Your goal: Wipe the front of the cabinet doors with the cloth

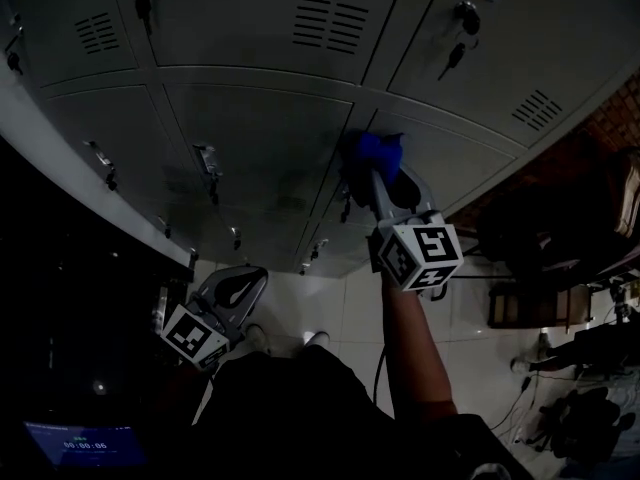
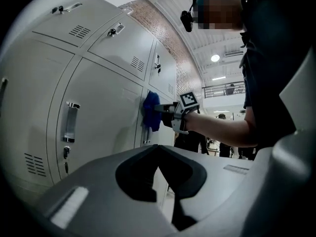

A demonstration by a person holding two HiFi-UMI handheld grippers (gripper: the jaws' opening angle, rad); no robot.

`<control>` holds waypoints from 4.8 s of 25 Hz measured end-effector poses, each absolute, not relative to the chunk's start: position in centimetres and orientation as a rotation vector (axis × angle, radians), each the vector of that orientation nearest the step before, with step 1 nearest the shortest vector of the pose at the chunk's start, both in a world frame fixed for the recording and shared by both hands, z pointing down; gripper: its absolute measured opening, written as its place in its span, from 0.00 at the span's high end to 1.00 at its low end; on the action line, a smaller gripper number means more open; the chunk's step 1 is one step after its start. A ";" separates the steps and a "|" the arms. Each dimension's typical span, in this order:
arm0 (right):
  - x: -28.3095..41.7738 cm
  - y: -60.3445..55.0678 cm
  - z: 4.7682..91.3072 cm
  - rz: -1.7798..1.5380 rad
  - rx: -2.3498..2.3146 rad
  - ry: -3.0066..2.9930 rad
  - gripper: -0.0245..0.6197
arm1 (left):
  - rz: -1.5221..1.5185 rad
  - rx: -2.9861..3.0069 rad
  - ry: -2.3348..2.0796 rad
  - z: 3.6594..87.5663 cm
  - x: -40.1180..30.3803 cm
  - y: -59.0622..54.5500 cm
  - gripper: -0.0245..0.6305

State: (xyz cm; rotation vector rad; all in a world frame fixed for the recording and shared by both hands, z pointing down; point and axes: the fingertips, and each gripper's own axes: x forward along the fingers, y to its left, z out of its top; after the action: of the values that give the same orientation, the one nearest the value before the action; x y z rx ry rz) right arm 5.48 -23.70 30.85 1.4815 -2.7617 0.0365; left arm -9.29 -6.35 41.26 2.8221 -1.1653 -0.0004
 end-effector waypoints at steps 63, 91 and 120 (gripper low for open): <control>4.6 -23.8 38.6 0.149 1.420 -2.689 0.83 | 0.029 2.797 -1.146 42.3 -9.1 -4.7 0.96; 28.4 -24.3 40.7 0.263 1.880 -2.408 0.83 | 0.061 2.881 -0.975 42.3 0.7 -6.6 0.96; 4.3 -19.8 45.7 0.300 1.363 -2.611 0.83 | 0.031 2.849 -0.958 43.5 -7.3 -5.0 0.96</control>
State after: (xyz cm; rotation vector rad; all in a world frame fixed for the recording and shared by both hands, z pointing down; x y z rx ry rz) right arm 4.30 -19.85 45.74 1.3631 -2.6111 0.2999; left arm -7.26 -4.96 43.53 2.8493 -0.9578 0.0306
